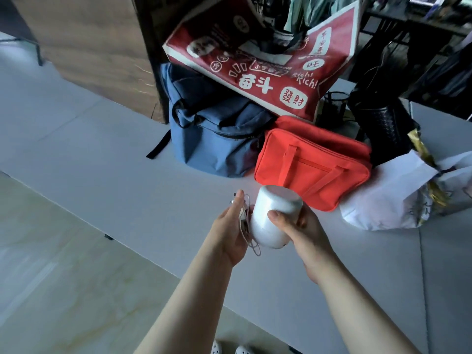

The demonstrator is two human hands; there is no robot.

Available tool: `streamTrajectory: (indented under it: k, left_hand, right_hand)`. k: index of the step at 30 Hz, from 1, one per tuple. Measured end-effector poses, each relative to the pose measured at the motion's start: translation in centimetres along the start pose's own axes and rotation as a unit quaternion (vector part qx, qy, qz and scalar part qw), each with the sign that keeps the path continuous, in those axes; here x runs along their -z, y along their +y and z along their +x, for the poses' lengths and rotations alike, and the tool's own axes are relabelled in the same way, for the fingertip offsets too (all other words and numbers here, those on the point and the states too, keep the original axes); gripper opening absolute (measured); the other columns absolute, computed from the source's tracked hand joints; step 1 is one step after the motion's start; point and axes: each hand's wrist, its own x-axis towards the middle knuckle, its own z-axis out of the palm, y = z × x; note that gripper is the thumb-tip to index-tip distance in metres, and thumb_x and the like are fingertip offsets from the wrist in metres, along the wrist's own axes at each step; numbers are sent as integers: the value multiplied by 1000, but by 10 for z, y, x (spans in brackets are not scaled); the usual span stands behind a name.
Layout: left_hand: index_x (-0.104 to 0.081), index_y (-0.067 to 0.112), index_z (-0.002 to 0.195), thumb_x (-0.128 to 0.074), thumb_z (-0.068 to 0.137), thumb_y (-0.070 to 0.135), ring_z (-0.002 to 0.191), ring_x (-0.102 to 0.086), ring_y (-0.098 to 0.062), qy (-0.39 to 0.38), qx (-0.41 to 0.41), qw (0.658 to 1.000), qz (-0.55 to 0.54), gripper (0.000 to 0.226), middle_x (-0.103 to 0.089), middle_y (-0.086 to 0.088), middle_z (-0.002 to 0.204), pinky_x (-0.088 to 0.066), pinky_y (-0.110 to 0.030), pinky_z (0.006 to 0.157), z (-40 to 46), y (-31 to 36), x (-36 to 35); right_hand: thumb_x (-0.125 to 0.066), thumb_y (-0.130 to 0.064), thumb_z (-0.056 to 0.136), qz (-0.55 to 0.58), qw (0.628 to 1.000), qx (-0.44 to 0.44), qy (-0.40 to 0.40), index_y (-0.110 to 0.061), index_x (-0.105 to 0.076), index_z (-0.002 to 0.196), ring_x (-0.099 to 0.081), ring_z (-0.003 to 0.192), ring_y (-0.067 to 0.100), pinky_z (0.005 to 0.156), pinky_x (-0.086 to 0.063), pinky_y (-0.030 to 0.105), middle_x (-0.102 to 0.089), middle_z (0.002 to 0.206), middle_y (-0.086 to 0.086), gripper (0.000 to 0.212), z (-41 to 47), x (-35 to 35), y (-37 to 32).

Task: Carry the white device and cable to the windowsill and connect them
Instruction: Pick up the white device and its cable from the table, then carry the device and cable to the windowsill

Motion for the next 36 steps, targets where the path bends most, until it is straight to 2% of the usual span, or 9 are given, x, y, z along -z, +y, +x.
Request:
streamTrajectory:
  k: [2,6,11,13,19,23,29,33,36]
  left_hand:
    - [-64,3,111,-59,86,48,90,-63,-31,-22,-17,1000,10,51,-66,-18,101,-49,-40,78,-8,5,4]
    - [-58,14,92,-60,90,17,61,-52,-12,-10,-45,999,3,5,-55,-3,76,-44,-24,60,-27,13,8]
    - [-52,9,77,-58,93,17,44,-50,-7,72,-99,991,-45,19,-48,-2,63,-53,-23,54,-42,17,17]
    - [-50,12,76,-59,92,20,38,-41,-5,90,-111,989,-31,21,-43,-1,63,-47,-18,48,-46,21,22]
    - [-51,13,85,-60,91,30,36,-35,-4,116,-135,983,-50,21,-41,-1,67,-40,-16,44,-56,33,50]
    - [-54,9,85,-51,96,22,40,-39,-6,124,-172,972,-106,18,-43,-4,71,-43,-16,47,-73,36,78]
    - [-56,7,87,-54,95,25,58,-39,-10,191,-231,948,-107,20,-47,-3,73,-45,-15,52,-119,40,133]
    - [-54,8,85,-50,95,36,48,-36,-8,225,-251,928,-157,30,-46,-4,70,-39,-16,49,-157,49,176]
    - [-55,6,85,-47,97,31,50,-33,-10,284,-261,905,-177,29,-46,-5,71,-39,-16,45,-184,55,206]
  right_hand:
    - [-72,-28,69,-2,1000,6,-18,-25,-63,110,-67,96,-2,74,-48,11,-74,101,-16,42,-2,-3,-4]
    - [-73,-47,60,1,999,-4,-53,-27,-65,111,-67,93,1,70,-49,14,-74,101,-14,55,-5,-6,-14]
    - [-72,-43,72,-2,993,-81,-84,-28,-68,100,-65,103,20,82,-48,34,-72,105,-3,32,4,-9,-15]
    - [-71,-39,79,-12,989,-110,-97,-25,-67,100,-64,107,24,86,-49,39,-71,110,1,25,11,-13,-11]
    - [-68,-41,81,-15,981,-142,-134,-21,-59,119,-61,96,14,76,-50,27,-66,110,-1,44,30,-40,-11]
    - [-69,-42,80,-39,973,-149,-174,-22,-58,111,-59,94,16,83,-47,32,-64,106,-1,38,34,-67,-11]
    - [-71,-48,75,-76,953,-165,-243,-18,-54,115,-56,108,25,97,-51,45,-61,109,2,52,22,-139,-13]
    - [-71,-46,76,-80,935,-175,-297,-16,-52,113,-54,103,24,95,-52,44,-58,100,0,51,3,-199,-19]
    - [-73,-49,73,-93,923,-186,-323,-13,-53,117,-57,103,24,90,-55,41,-59,113,5,60,-13,-240,-24]
